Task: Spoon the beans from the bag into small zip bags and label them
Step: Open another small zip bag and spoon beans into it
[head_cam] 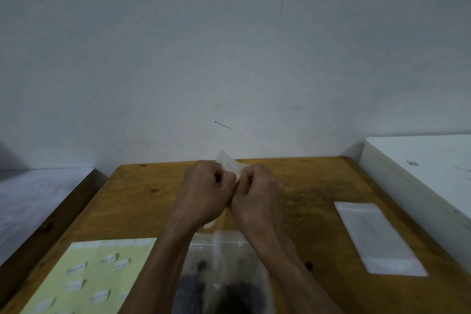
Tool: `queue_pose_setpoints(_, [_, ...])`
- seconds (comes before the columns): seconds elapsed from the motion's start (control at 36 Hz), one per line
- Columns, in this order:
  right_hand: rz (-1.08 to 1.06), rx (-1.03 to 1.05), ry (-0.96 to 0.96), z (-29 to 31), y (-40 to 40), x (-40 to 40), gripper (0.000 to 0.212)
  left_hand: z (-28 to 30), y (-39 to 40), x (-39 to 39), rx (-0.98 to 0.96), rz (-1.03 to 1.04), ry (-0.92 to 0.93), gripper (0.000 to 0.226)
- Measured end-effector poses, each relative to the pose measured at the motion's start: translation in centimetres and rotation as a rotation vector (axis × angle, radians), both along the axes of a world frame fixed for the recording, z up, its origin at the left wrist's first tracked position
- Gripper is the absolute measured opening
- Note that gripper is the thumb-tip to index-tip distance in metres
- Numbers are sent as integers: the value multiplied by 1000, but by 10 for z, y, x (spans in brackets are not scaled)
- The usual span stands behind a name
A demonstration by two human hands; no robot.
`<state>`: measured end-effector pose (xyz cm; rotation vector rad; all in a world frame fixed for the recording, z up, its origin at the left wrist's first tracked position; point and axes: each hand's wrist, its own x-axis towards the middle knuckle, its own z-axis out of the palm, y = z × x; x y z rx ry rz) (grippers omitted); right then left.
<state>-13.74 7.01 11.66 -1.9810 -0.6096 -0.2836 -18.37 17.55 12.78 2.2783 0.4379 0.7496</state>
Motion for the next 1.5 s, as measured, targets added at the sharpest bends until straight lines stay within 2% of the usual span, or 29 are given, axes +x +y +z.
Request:
queue_pose_setpoints(0.08, [-69,67,-2,0,0,15,18,-6,3,-2,-92,-30,-39,41])
queue_pose_setpoints(0.17, [-7,74,10,1,-2,18,14,-4,0,-3,-41,-9,-75,43])
queue_pose_setpoints(0.22, [59,6,-32,3,-5,16,5,0,3,-2,35,36,-53,42])
queue_pose_setpoints(0.28, [137,-58,-119,3,-11,15,22,4,6,-3,101,70,12,41])
queue_pose_setpoints(0.36, [213,-275,-220,5,-15,15,28,9,11,-7,132,76,115,42])
queue_pose_setpoints(0.42, [234,-398,-152,7,-15,18,41,12,13,-9,167,65,167,45])
queue_pose_setpoints(0.47, [234,-432,-82,10,-16,21,48,18,12,-9,236,61,191,46])
queue_pose_setpoints(0.56, [270,-426,-72,14,-15,26,46,24,9,-9,323,61,163,43])
queue_pose_setpoints(0.67, [314,-398,8,14,-19,36,20,31,15,-18,171,-99,119,28])
queue_pose_setpoints(0.69, [326,-389,28,14,-20,38,21,31,18,-21,156,-155,161,38])
queue_pose_setpoints(0.78, [401,-386,32,17,-23,40,33,27,26,-24,252,-272,418,117])
queue_pose_setpoints(0.81, [438,-396,27,18,-24,39,37,24,25,-23,300,-303,438,128])
queue_pose_setpoints(0.83, [470,-401,27,20,-24,38,40,20,25,-21,343,-334,429,130])
queue_pose_setpoints(0.94, [518,-364,52,22,-24,39,53,1,33,-11,347,-390,283,99])
queue_pose_setpoints(1.08, [531,-337,56,20,-21,45,45,-13,46,-10,253,-323,140,86])
queue_pose_setpoints(1.22, [567,-316,105,14,-16,58,42,-16,49,-7,249,-363,174,98])
queue_pose_setpoints(1.31, [597,-304,110,7,-13,67,34,-17,51,-2,273,-317,180,93])
queue_pose_setpoints(1.36, [505,-204,134,2,-12,74,25,-19,56,1,288,-261,173,95])
queue_pose_setpoints(1.42, [270,-186,110,-7,-15,85,22,-23,63,3,306,-204,184,100])
queue_pose_setpoints(1.5, [-25,-403,66,-26,-24,108,49,-31,73,8,290,-134,259,104])
